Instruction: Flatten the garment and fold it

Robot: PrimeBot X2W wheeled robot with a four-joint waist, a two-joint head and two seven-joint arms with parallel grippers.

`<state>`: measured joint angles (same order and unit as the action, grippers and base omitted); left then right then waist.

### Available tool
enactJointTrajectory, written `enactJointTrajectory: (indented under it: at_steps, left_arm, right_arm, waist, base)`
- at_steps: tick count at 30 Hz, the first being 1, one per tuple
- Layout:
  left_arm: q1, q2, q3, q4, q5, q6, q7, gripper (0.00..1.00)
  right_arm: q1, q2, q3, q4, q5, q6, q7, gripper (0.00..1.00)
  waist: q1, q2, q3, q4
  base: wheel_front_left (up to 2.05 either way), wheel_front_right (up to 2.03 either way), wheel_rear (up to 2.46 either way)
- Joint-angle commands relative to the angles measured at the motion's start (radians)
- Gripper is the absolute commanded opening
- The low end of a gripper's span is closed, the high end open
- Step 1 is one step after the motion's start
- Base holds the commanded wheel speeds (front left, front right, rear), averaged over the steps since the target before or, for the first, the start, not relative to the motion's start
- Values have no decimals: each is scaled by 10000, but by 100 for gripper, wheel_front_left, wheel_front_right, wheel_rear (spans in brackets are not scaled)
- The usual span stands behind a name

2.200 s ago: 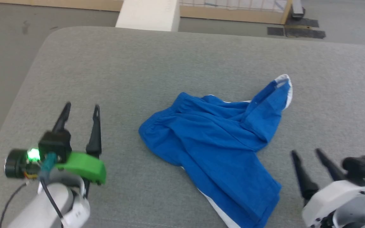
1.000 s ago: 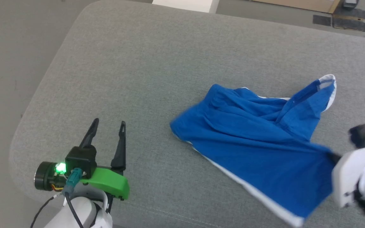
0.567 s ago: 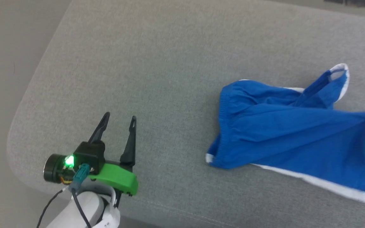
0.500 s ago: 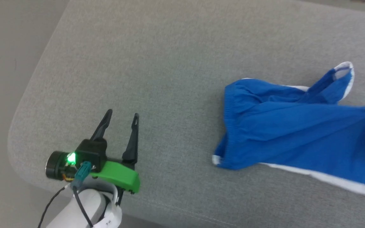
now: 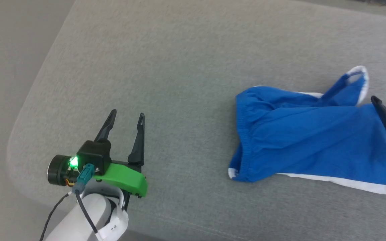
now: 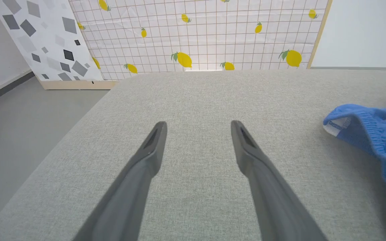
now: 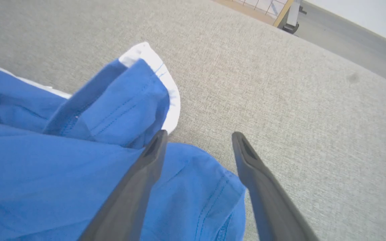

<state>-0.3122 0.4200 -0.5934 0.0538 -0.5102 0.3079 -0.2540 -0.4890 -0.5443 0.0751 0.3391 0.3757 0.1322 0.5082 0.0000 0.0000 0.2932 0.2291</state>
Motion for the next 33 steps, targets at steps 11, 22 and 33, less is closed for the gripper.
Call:
enactJointTrajectory:
  at_steps: [11, 22, 33]
  left_arm:
    - [507, 92, 377, -457, -597, 162, 199, 100]
    - [1044, 242, 106, -565, -1091, 112, 1110, 100]
    - [507, 204, -833, -1351, -2136, -650, 3899, 100]
  right_arm:
    - [1908, 1575, -1403, -2104, 179, -15, -3337, 100]
    - [5078, 4469, -2538, -4809, -1173, -15, -5367, 100]
    - [6136, 4934, -2622, -5435, -1546, -15, -5461, 100]
  waist:
    - [0, 0, -1426, -1626]
    - [0, 0, -1666, -2377]
    - [0, 0, -1309, -2931]
  base:
    - [0, 0, 0]
    - [0, 0, 0]
    - [0, 0, 0]
